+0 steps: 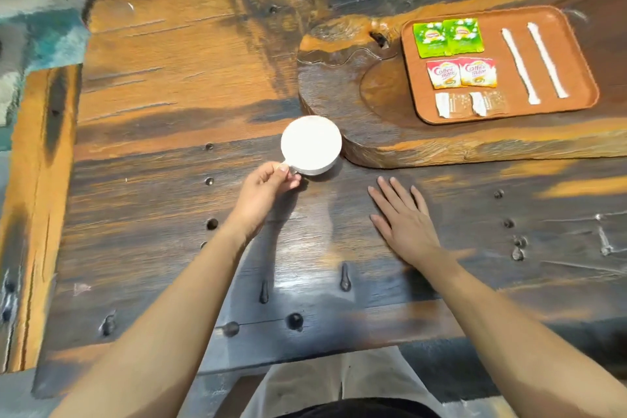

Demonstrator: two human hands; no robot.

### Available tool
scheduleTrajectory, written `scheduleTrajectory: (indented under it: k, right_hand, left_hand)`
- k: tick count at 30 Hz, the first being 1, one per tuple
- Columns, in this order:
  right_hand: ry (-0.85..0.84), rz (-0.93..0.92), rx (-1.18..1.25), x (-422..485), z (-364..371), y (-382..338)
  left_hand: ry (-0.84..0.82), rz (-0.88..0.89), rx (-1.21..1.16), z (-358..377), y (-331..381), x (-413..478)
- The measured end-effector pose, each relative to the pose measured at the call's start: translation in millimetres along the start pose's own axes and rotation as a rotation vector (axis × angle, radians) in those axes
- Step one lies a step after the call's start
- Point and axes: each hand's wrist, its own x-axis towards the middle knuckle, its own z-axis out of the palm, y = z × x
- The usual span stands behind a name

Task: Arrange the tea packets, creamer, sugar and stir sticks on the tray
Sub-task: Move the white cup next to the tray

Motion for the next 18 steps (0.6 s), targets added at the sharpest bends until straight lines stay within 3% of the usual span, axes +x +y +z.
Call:
scheduleTrajectory:
  k: [18]
  right_hand:
    - [0.132, 0.04, 0.033, -3.4, 11.0, 2.2]
  left_hand:
    - [-0.142, 0.04, 0.014, 102.5, 51.3, 98.5]
